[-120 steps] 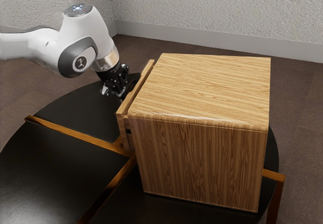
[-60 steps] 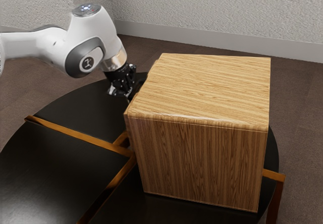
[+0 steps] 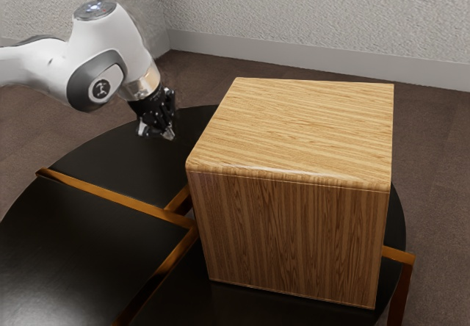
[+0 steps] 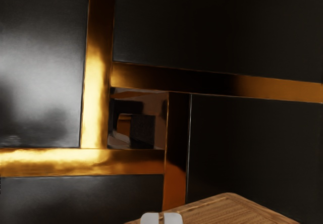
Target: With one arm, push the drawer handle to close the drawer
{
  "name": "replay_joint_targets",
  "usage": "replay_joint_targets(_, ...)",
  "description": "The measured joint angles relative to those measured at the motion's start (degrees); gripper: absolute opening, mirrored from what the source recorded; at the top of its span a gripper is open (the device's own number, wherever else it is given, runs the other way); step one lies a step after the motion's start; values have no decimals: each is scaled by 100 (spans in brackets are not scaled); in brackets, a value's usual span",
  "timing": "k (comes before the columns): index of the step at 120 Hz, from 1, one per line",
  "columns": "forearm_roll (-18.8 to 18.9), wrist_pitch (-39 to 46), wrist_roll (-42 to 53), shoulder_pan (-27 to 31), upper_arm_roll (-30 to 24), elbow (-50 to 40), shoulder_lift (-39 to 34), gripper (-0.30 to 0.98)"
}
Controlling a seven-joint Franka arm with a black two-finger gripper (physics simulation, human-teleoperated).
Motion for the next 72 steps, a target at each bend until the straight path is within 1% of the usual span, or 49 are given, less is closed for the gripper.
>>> replay_joint_targets(8, -7, -62, -13, 436, -4, -226, -401, -9)
replay_joint_targets(16, -11, -495, 2, 1069, -77, -236, -960, 6)
replay_joint_targets(22, -167, -1084, 81, 1890, -264, 195, -1196, 17)
replay_joint_targets(25, -246, -1431, 142, 2325, -462, 549, -1237, 23)
replay_joint_targets(30, -346, -1937, 198, 2711, -689, 1040, -1216, 31)
replay_joint_targets(40, -313, -2701, 187, 2774, -802, 1471, -1116, 43)
replay_joint_targets(51, -255, -3417, 204, 2595, -612, 2002, -726, 52)
replay_joint_targets(60, -232, -3684, 224, 2503, -515, 1913, -689, 57)
replay_joint_targets(72, -217, -3831, 253, 2301, -466, 1623, -875, 61)
